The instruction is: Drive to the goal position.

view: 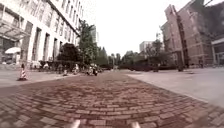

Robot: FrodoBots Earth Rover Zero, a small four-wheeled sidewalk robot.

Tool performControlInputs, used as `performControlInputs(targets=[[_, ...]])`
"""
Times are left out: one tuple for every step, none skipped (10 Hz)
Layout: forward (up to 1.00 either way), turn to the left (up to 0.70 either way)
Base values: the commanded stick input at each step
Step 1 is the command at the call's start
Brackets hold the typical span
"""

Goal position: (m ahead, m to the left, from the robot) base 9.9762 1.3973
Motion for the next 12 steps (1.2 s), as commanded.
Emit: performControlInputs(targets=[[0.45, 0.0], [0.45, 0.0], [0.45, 0.0], [0.45, 0.0], [0.45, 0.0], [0.45, 0.0], [0.45, 0.0], [0.45, 0.0], [0.45, 0.0], [0.45, 0.0], [0.45, 0.0], [0.45, 0.0]])
